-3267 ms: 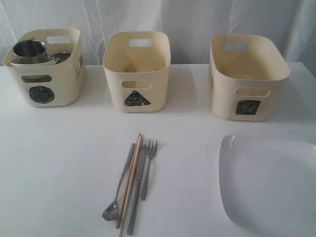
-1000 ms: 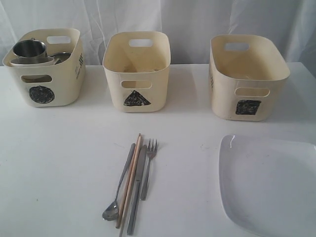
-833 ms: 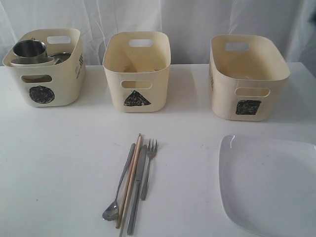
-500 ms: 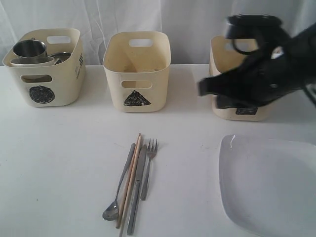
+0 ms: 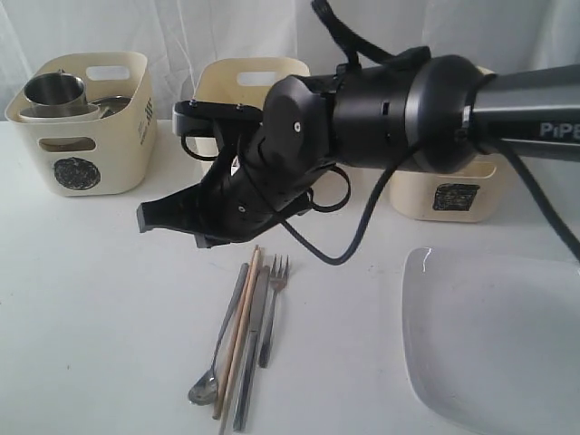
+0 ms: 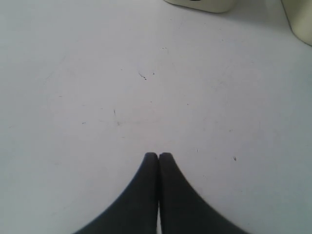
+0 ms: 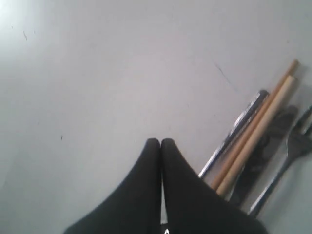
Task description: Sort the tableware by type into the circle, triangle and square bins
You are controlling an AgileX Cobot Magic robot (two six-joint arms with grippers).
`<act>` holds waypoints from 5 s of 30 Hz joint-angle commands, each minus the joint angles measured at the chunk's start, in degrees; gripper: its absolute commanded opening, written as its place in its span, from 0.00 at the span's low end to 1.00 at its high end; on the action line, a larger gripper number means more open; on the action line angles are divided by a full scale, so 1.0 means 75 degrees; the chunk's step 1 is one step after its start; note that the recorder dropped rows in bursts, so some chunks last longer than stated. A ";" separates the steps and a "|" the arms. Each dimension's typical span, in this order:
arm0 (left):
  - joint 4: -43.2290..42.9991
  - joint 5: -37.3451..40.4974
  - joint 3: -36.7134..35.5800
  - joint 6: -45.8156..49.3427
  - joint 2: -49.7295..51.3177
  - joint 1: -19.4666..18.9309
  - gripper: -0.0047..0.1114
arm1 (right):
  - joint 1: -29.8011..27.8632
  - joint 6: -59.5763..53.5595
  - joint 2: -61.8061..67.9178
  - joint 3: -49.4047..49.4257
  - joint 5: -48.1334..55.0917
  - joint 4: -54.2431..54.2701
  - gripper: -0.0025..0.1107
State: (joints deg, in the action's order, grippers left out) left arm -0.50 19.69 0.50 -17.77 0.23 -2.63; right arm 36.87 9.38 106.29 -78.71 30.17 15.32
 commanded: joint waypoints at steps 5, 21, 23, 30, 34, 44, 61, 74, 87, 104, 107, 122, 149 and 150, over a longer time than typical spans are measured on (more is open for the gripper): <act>-0.0004 0.0430 -0.0061 -0.0002 -0.0031 -0.0026 0.04 | 0.0030 -0.0273 0.0363 -0.0068 -0.0080 0.0841 0.24; -0.0004 0.0430 -0.0061 -0.0002 -0.0031 -0.0026 0.04 | 0.0030 -0.0203 0.1117 -0.0104 -0.1216 0.1544 0.65; -0.0004 0.0430 -0.0061 -0.0002 -0.0031 -0.0026 0.04 | 0.0030 -0.0203 0.1117 -0.0095 -0.0446 0.1315 0.65; -0.0004 0.0430 -0.0061 -0.0002 -0.0031 -0.0026 0.04 | 0.0313 0.2367 0.1117 -0.0789 0.1370 -0.1603 0.65; -0.0004 0.0430 -0.0061 -0.0002 -0.0031 -0.0026 0.04 | 0.0838 0.4738 0.1394 -0.1344 0.2553 -0.3907 0.65; -0.0004 0.0430 -0.0061 -0.0002 -0.0031 -0.0026 0.04 | 0.1245 0.5615 0.2400 -0.1491 0.2902 -0.3982 0.65; -0.0004 0.0383 -0.0061 -0.0002 -0.0031 -0.0012 0.04 | 0.1245 0.4894 0.2536 -0.1491 0.2813 -0.3563 0.56; -0.0004 0.0383 -0.0061 -0.0002 -0.0031 -0.0012 0.04 | 0.1245 0.4712 0.2060 -0.1779 0.2634 -0.3144 0.56; -0.0004 0.0352 -0.0061 -0.0002 -0.0031 -0.0012 0.04 | 0.1476 0.4712 0.2558 -0.1764 0.2477 -0.2707 0.56; -0.0004 0.0352 -0.0061 -0.0002 -0.0031 -0.0012 0.04 | 0.1476 0.4712 0.2826 -0.1764 0.1595 -0.2721 0.02; -0.0004 0.0352 -0.0061 -0.0002 -0.0031 -0.0012 0.04 | 0.1476 0.4270 0.2462 -0.1794 0.1125 -0.2721 0.02; -0.0004 0.0352 -0.0061 -0.0002 -0.0031 -0.0012 0.04 | -0.2471 -0.4475 0.0604 -0.2248 0.0642 0.5826 0.02; -0.0004 0.0352 -0.0061 -0.0002 -0.0031 -0.0012 0.04 | -0.3016 -1.1087 0.2989 -0.3565 -0.1581 1.1284 0.02; -0.0004 0.0352 -0.0061 -0.0002 -0.0031 -0.0012 0.04 | -0.3016 -1.1071 0.3069 -0.3627 -0.1757 1.1284 0.02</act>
State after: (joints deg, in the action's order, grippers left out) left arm -0.50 19.69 0.50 -17.77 0.23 -2.63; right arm 14.57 -71.55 128.12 -104.45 19.15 99.79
